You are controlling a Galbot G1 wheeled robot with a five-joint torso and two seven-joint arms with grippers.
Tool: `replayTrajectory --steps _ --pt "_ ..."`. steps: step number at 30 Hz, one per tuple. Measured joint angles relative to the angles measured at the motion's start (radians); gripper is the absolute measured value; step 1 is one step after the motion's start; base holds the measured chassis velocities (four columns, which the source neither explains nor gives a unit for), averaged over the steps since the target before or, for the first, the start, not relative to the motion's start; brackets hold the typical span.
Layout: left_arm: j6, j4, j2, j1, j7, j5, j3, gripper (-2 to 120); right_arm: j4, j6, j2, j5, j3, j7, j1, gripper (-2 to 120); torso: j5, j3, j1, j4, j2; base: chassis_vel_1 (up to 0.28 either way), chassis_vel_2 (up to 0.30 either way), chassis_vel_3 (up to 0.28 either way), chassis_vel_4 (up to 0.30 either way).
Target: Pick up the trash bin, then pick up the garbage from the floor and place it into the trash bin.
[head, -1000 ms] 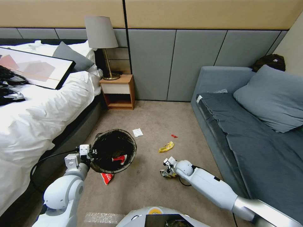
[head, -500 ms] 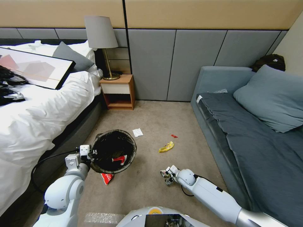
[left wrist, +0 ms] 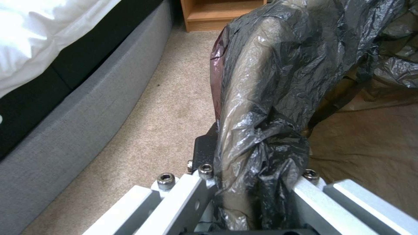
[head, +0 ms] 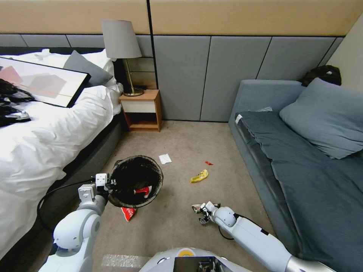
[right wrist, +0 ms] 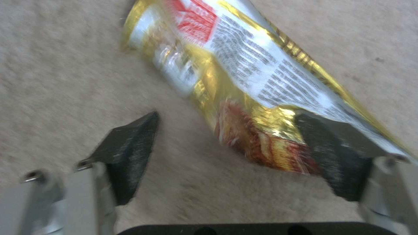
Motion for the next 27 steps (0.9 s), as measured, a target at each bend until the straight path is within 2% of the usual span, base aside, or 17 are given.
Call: replayTrajectory --steps 1,6,9,18,19,22,23,24,25,26,27 --pt "0.000 0.001 0.000 -0.001 0.001 0.001 0.001 0 0.002 0.000 -0.001 0.000 0.002 -0.003 -0.001 69 0.0003 0.000 0.000 -0.0001 0.000 0.000 0.000 0.000 0.000" --pt "-0.002 0.004 0.000 -0.001 0.003 0.003 0.001 0 0.001 -0.001 -0.001 0.000 0.008 -0.007 -0.005 61 -0.0003 0.000 0.000 0.0000 0.000 0.000 0.000 0.000 0.000" --pt "-0.003 0.004 -0.002 0.003 0.006 0.006 0.001 0 -0.002 -0.001 -0.001 -0.007 0.014 -0.007 -0.008 52 -0.0007 0.000 0.000 -0.0001 0.000 0.000 0.000 0.000 0.000" --pt "-0.003 -0.002 0.001 0.004 0.008 0.007 -0.002 0 -0.002 -0.002 -0.007 -0.019 0.027 -0.007 -0.009 32 0.0006 0.000 0.000 0.0002 0.000 0.000 0.000 0.000 0.000" --pt "-0.002 -0.003 0.002 0.003 0.008 0.008 -0.003 0 -0.004 -0.004 -0.010 -0.024 0.033 -0.003 -0.010 28 -0.0024 0.000 0.000 0.0000 0.000 0.000 0.000 0.000 0.000" --pt "-0.001 -0.004 0.004 0.002 0.009 0.005 -0.003 0 -0.003 -0.005 -0.010 -0.023 0.034 -0.005 -0.011 18 0.0011 0.000 0.000 -0.0005 0.000 0.000 0.000 0.000 0.000" --pt "-0.001 -0.004 0.005 0.000 0.006 0.005 -0.003 0 -0.002 -0.006 -0.012 -0.026 0.039 -0.005 -0.012 12 -0.0006 0.000 0.000 -0.0006 0.000 0.000 0.000 0.000 0.000" --pt "-0.001 -0.004 0.005 0.000 0.006 0.005 -0.003 0 -0.002 -0.006 -0.012 -0.026 0.039 -0.005 -0.012 12 -0.0006 0.000 0.000 -0.0006 0.000 0.000 0.000 0.000 0.000" --pt "0.000 -0.004 0.005 0.000 0.005 0.005 -0.003 0 0.002 -0.007 -0.013 -0.026 0.045 -0.004 -0.013 7 -0.0020 0.000 0.000 -0.0006 0.000 0.000 0.000 0.000 0.000" --pt "0.000 -0.004 0.005 -0.001 0.006 0.003 -0.003 0 0.014 -0.007 -0.013 -0.026 0.054 -0.004 -0.015 2 0.0002 0.000 0.000 -0.0003 0.000 0.000 0.000 0.000 0.000" --pt "0.000 -0.004 0.005 -0.001 0.006 0.003 -0.003 0 0.014 -0.007 -0.013 -0.026 0.054 -0.004 -0.015 2 0.0002 0.000 0.000 -0.0003 0.000 0.000 0.000 0.000 0.000"
